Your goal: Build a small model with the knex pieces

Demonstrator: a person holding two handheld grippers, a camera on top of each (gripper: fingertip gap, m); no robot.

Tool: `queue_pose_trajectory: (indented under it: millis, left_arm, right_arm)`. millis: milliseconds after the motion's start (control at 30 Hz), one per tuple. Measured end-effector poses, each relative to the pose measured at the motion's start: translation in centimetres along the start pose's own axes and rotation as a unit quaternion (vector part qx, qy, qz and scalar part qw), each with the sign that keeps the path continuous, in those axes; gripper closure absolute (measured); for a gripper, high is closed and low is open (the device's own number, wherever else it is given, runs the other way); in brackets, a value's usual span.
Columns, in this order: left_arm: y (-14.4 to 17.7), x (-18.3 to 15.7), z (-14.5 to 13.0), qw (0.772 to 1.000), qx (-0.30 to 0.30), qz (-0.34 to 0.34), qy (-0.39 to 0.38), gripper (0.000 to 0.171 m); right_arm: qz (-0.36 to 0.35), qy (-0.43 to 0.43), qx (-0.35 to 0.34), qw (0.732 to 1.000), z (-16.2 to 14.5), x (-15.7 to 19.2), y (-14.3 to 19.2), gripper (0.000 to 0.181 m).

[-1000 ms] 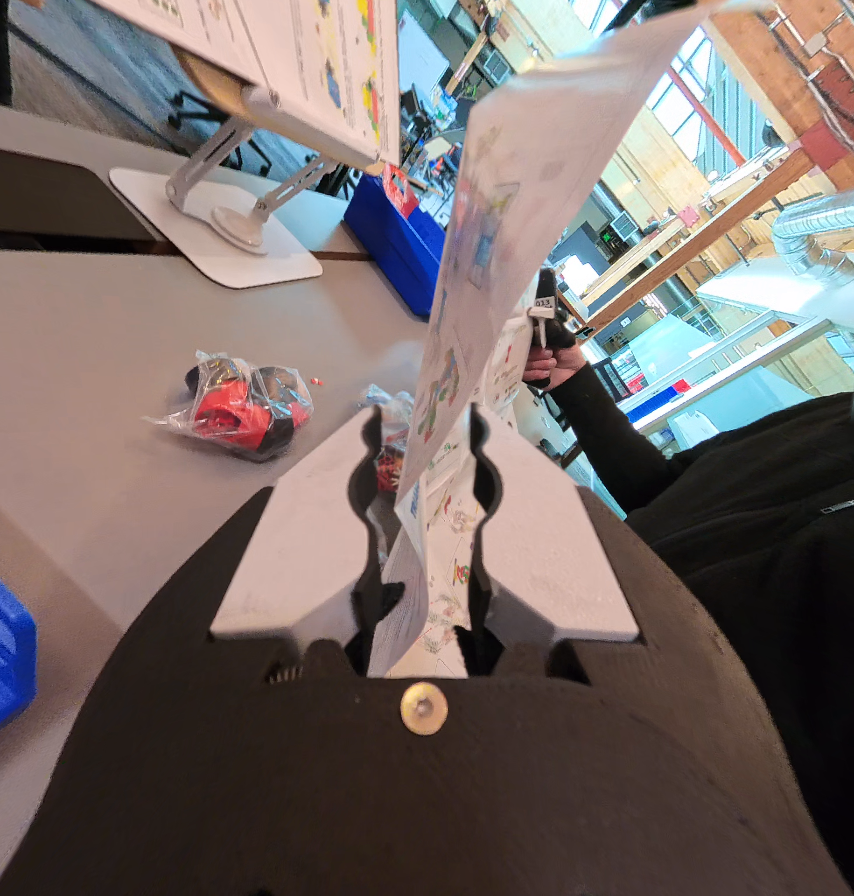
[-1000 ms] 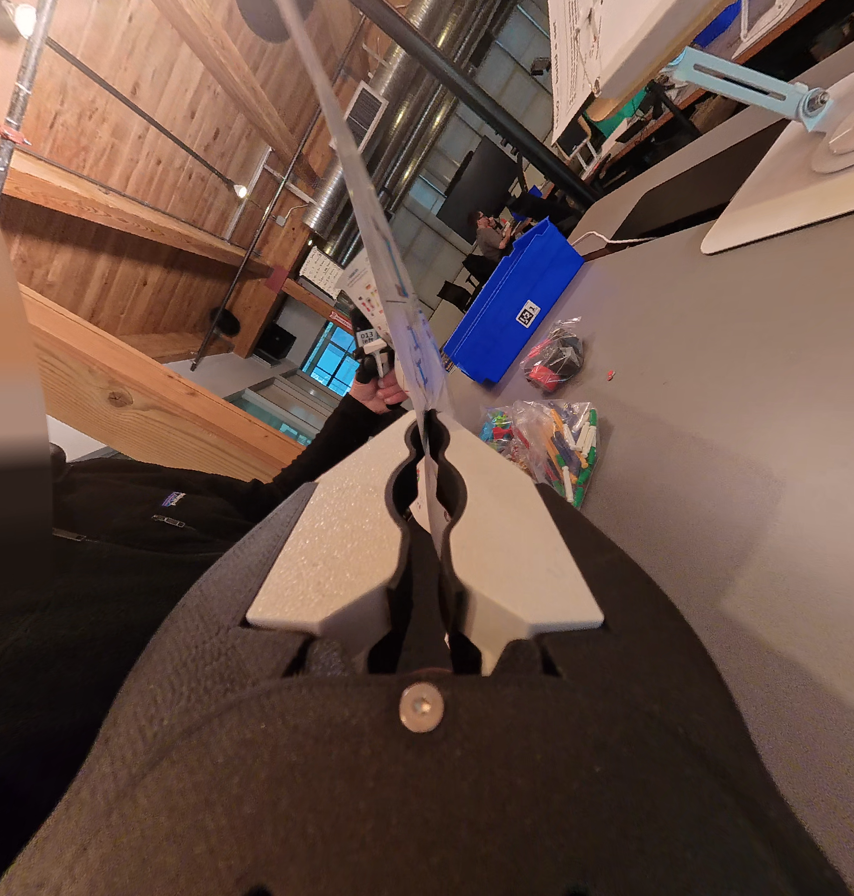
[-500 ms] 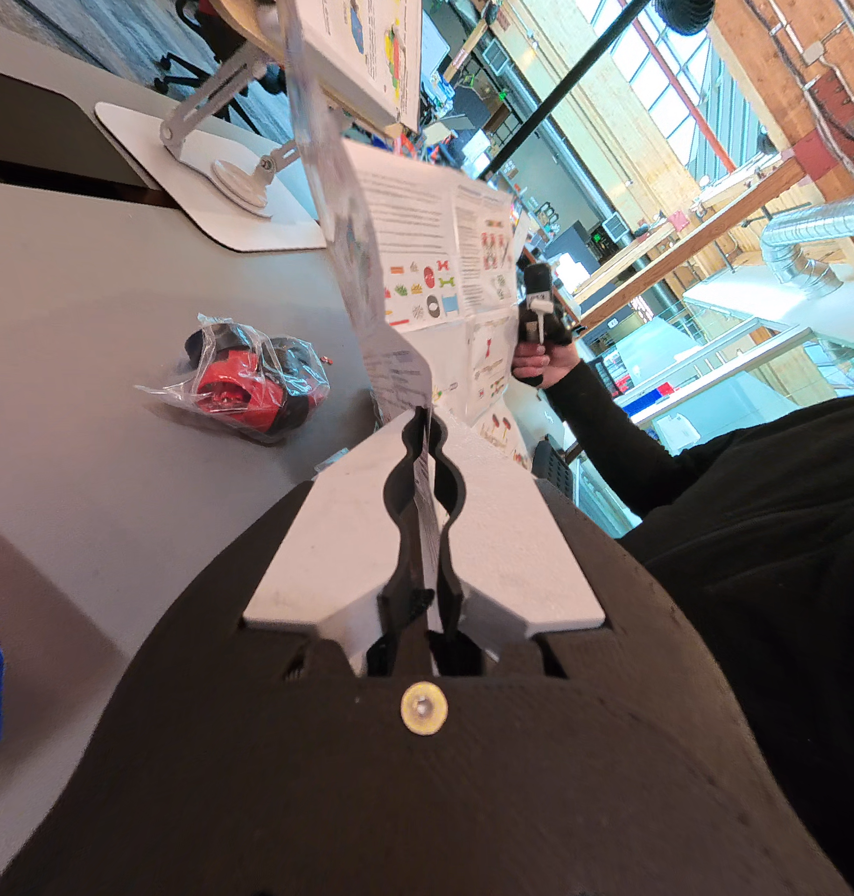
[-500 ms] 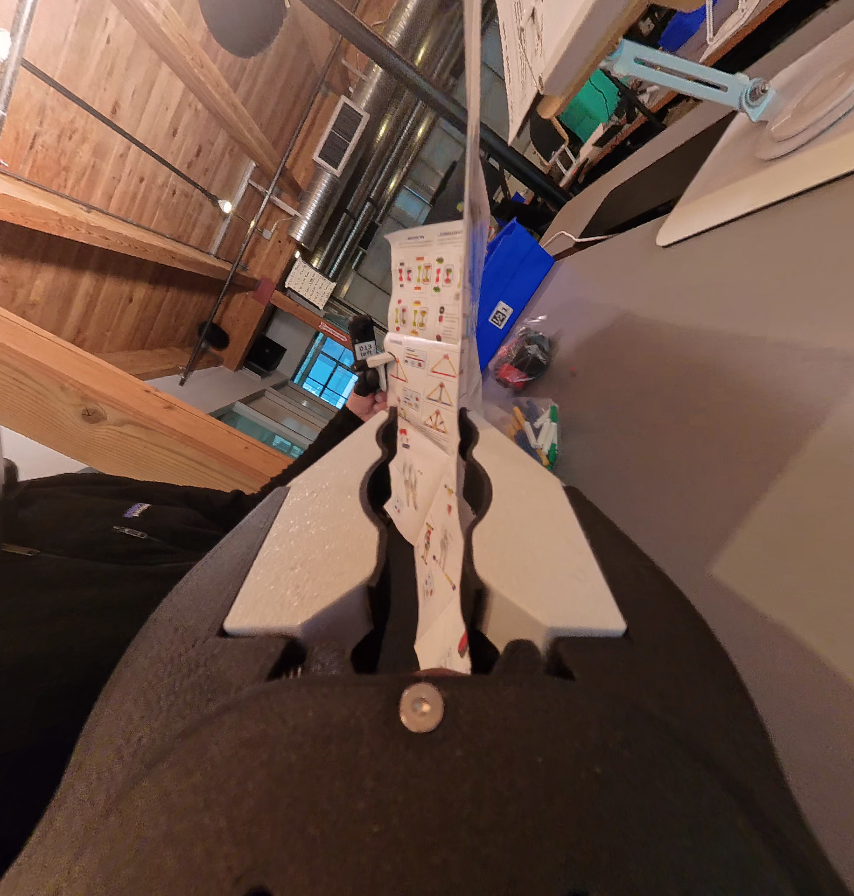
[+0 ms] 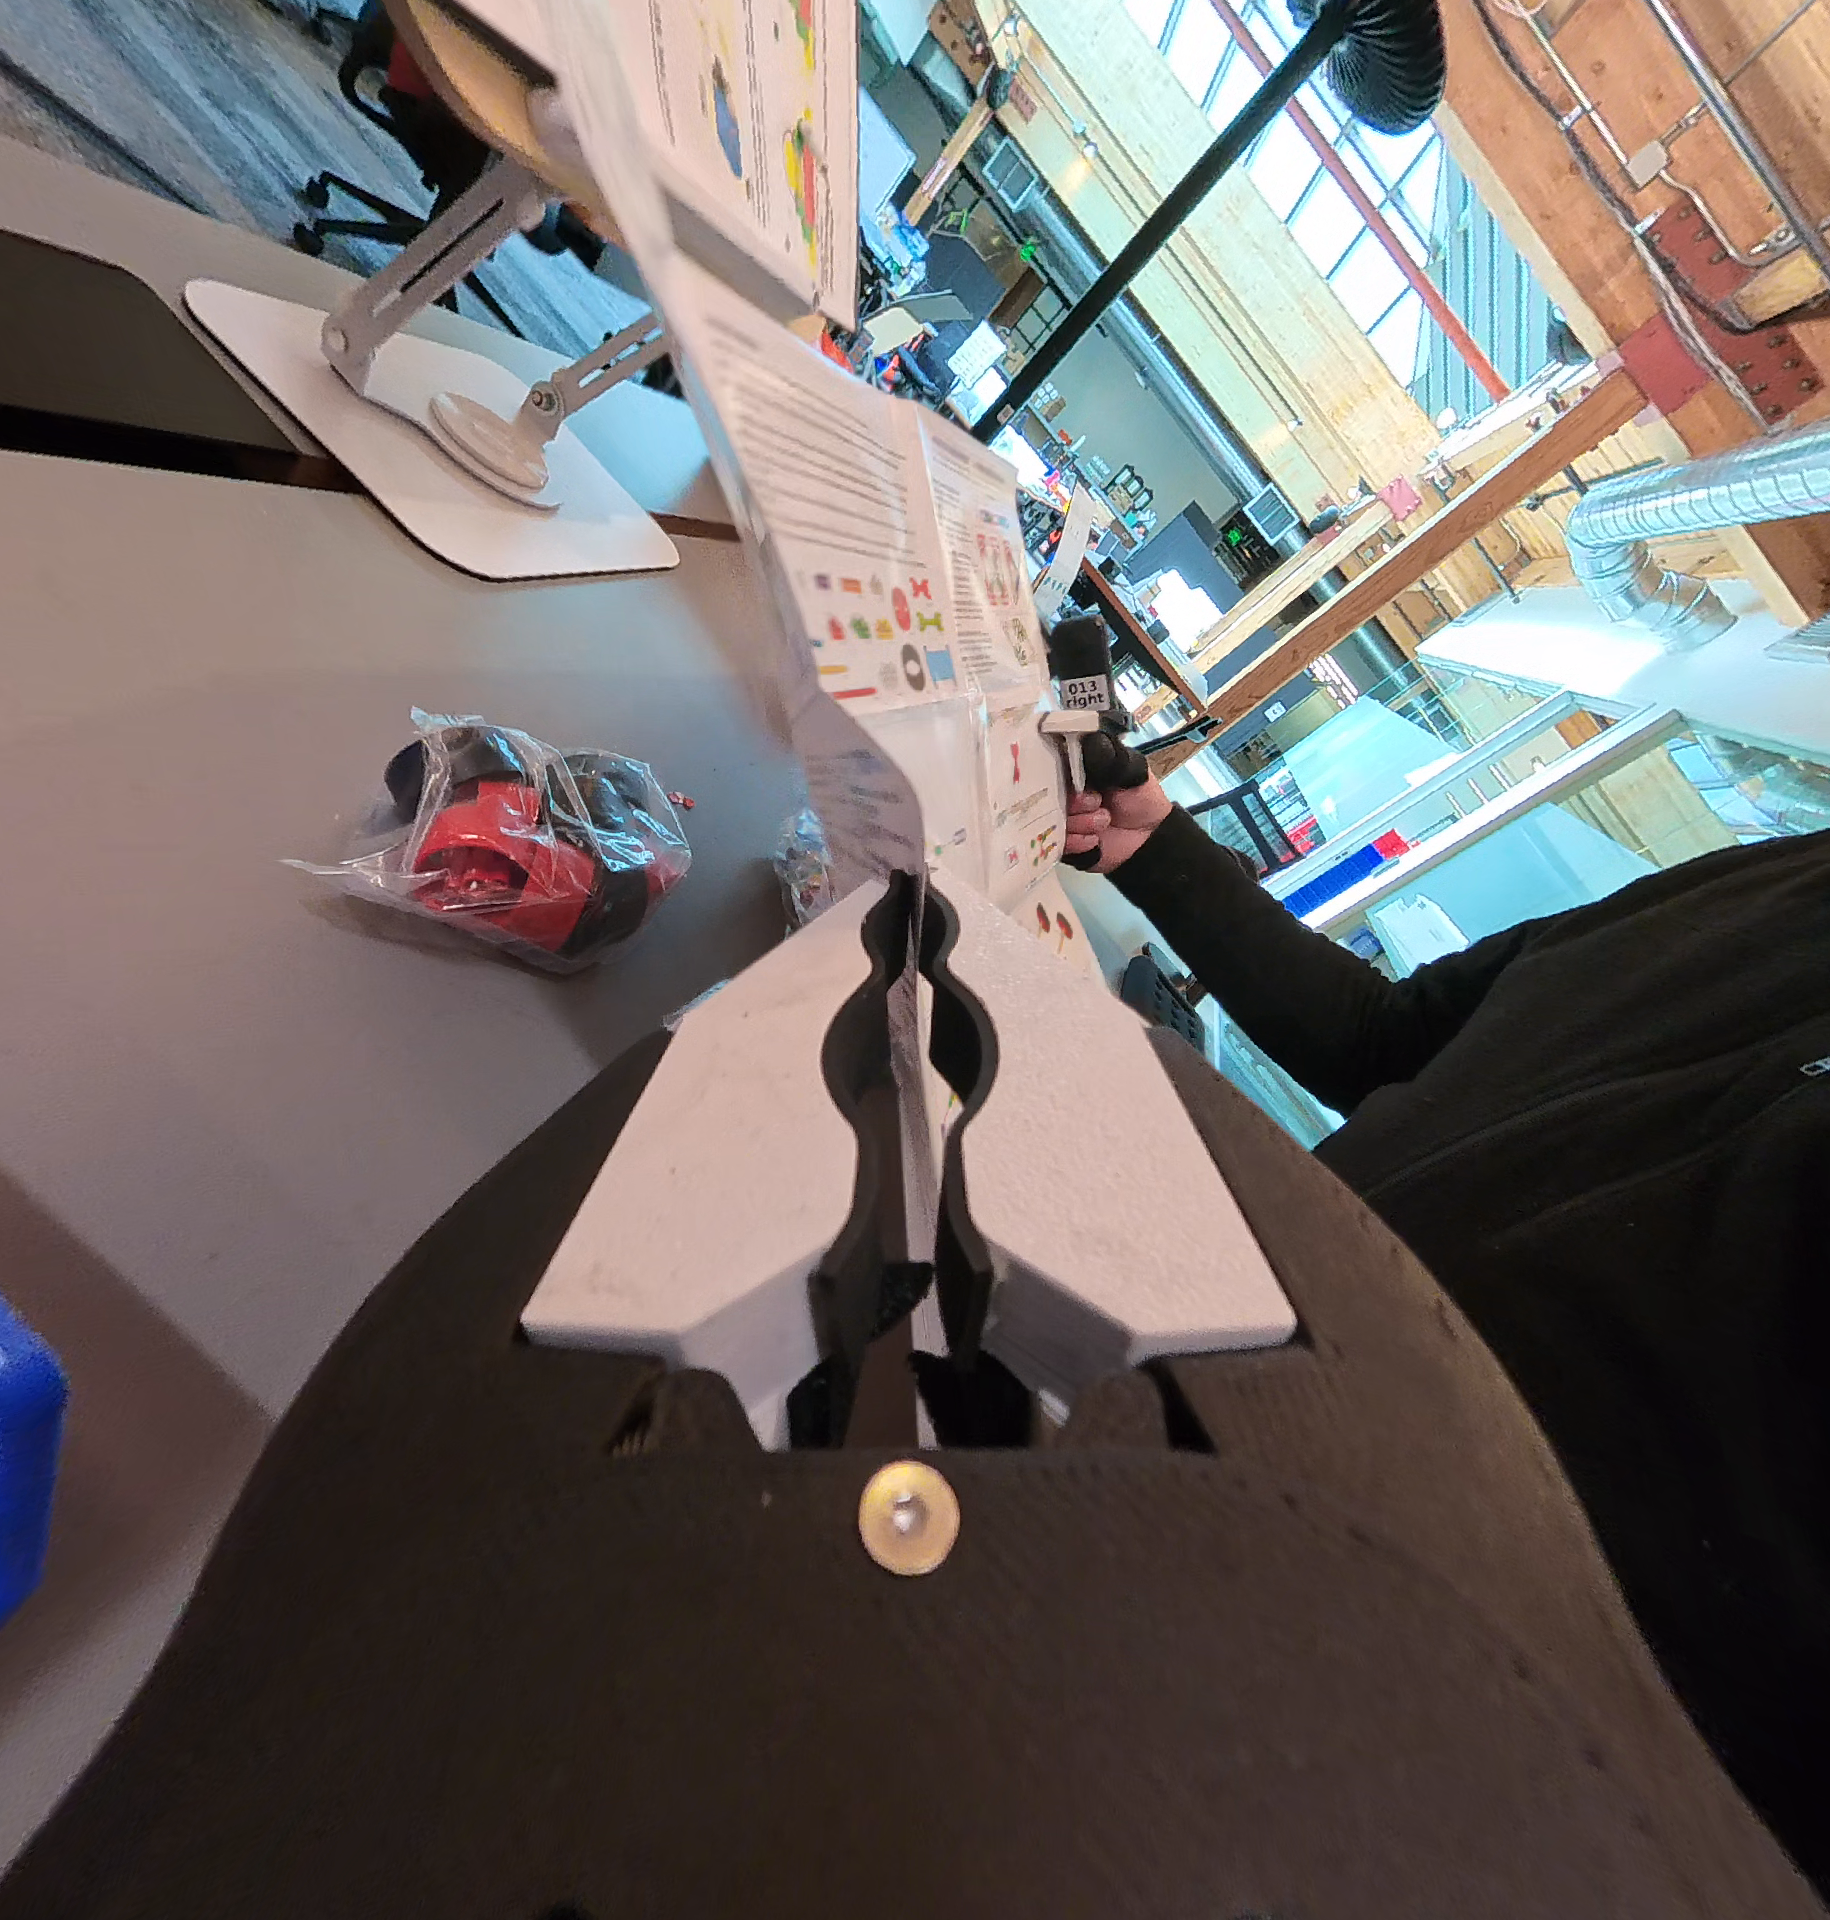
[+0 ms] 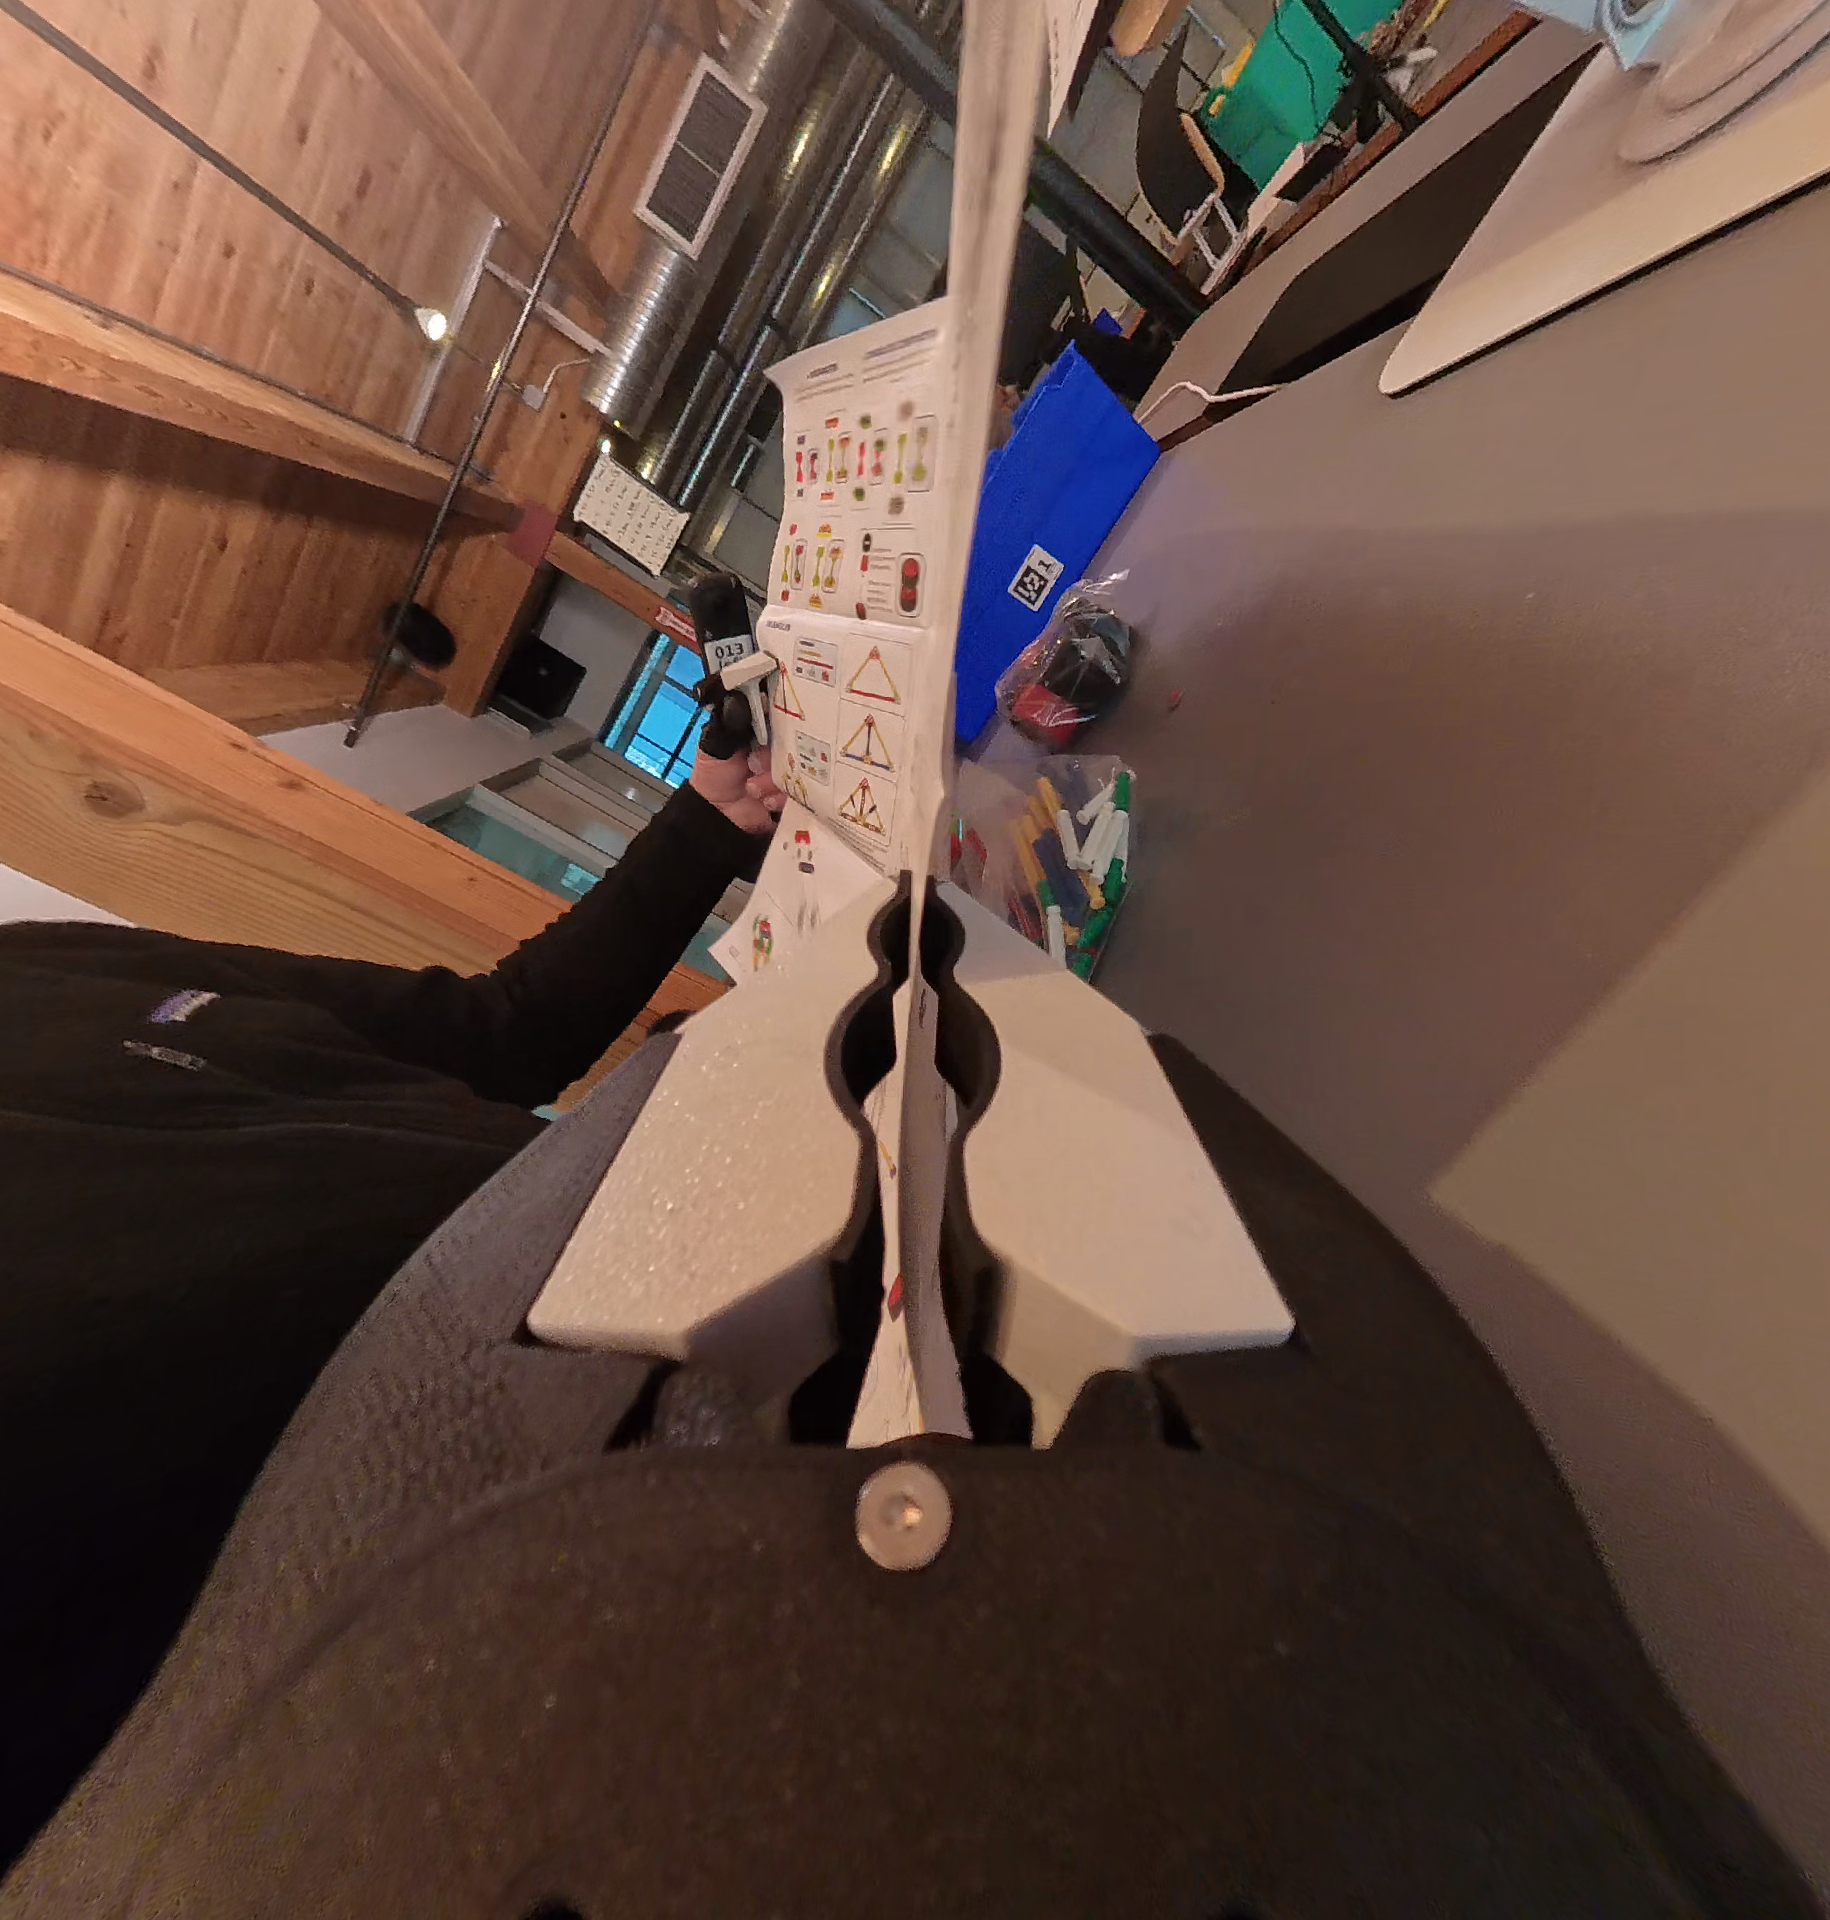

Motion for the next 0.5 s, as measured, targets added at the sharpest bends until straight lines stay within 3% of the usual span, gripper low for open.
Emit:
queue_pose_trajectory:
  millis: [500]
  left_arm:
    - [1.9,-0.3,-0.4,0.997,0.004,-0.054,0.047,0.171]
  right_arm:
    - [0.063,-0.046,0.028,0.997,-0.6,1.8,1.1,0.181]
Point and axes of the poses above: each gripper's, where its closed fingertips meet, y back along the fingers, z out of its top, x = y × z across the jaws, the point moved 7 cm from there along y, back along the fingers, and after that the axes turned 10 degrees about -y, right-handed, at the moved point
